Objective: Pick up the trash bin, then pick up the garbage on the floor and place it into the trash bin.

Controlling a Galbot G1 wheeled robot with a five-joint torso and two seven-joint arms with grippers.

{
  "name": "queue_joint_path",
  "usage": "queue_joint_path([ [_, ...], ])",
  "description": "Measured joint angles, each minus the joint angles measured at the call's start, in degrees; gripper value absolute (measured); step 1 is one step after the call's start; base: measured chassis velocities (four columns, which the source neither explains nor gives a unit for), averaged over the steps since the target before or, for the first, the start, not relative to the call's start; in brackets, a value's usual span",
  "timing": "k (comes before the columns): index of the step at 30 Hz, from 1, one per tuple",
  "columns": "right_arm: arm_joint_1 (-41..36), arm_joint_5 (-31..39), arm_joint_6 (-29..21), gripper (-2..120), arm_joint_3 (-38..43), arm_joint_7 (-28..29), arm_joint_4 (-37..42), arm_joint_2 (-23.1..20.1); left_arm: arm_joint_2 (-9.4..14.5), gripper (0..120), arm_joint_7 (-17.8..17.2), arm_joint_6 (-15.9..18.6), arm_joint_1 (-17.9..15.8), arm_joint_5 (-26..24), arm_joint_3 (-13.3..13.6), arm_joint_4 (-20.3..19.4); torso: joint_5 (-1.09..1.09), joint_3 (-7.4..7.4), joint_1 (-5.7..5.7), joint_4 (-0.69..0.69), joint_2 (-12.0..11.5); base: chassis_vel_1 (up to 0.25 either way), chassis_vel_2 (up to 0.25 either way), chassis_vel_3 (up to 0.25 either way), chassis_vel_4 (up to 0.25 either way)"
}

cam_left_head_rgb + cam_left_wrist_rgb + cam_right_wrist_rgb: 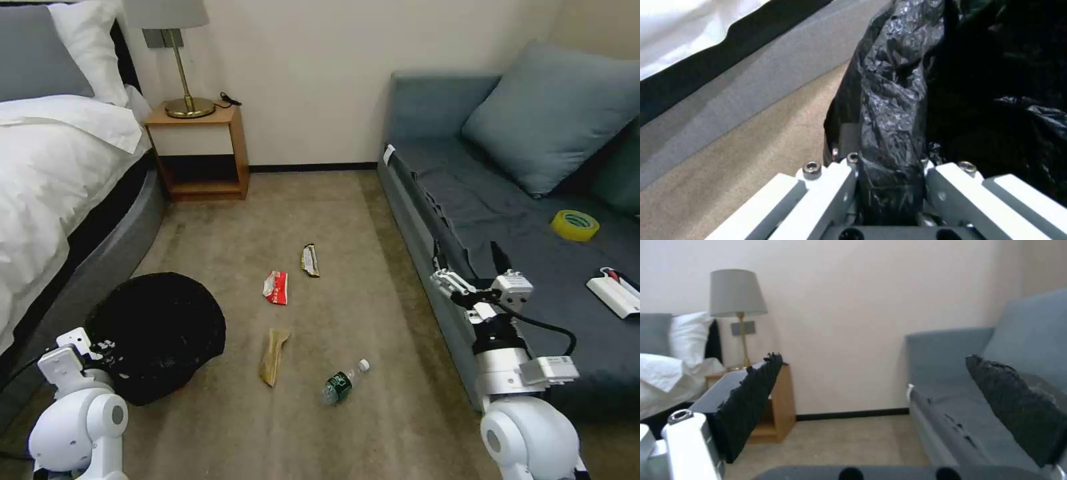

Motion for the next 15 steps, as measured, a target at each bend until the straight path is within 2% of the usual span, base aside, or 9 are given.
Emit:
queue_joint_path([
  [2,2.26,-0.36,0.28,100,-1.94,-0.60,-1.88,-1.94,0.19,3,0.00,0.00,-0.35,-0.12,-0.05,0.31,0.00,0.00,0.00,0.00,0.00,0.000,0.000,0.000,0.000],
  [4,5.52,-0.85,0.62,100,-4.84,-2.07,-4.95,-5.82,0.31,3,0.00,0.00,-0.70,-0.19,-0.05,0.62,0.01,0.00,0.00,0.00,0.00,0.000,0.000,0.000,0.000],
  [5,5.52,-0.85,0.62,100,-4.84,-2.07,-4.95,-5.82,0.31,3,0.00,0.00,-0.70,-0.19,-0.05,0.62,0.01,0.00,0.00,0.00,0.00,0.000,0.000,0.000,0.000],
  [7,9.28,-0.51,1.99,100,-8.59,-5.22,-8.88,-11.72,0.37,3,0.05,0.00,-0.87,-0.20,-0.07,0.93,0.02,0.00,0.00,0.00,0.00,0.000,0.000,0.000,0.000],
  [8,9.96,-0.40,2.15,100,-9.23,-5.78,-9.51,-12.71,0.38,3,0.07,-0.01,-0.89,-0.20,-0.07,0.99,0.00,0.00,0.00,0.01,0.00,0.000,0.000,0.000,0.000],
  [9,14.48,0.38,3.08,100,-14.21,-8.59,-13.83,-18.18,0.48,3,0.17,-0.13,-0.92,-0.18,-0.12,1.35,0.00,0.00,0.00,0.02,0.00,0.000,0.000,0.000,0.000],
  [10,14.48,0.38,3.08,100,-14.21,-8.59,-13.83,-18.18,0.48,3,0.17,-0.13,-0.92,-0.18,-0.12,1.35,0.00,0.00,0.00,0.02,0.00,0.000,0.000,0.000,0.000],
  [14,26.08,0.82,3.99,100,-26.51,-14.79,-23.06,-24.87,0.35,3,0.26,-0.51,-1.01,0.28,-0.51,2.07,0.01,0.00,0.00,0.01,0.00,0.000,0.000,0.000,0.000],
  [15,26.08,0.82,3.99,100,-26.51,-14.79,-23.06,-24.87,0.35,3,0.26,-0.51,-1.01,0.28,-0.51,2.07,0.01,0.00,0.00,0.01,0.00,0.000,0.000,0.000,0.000],
])
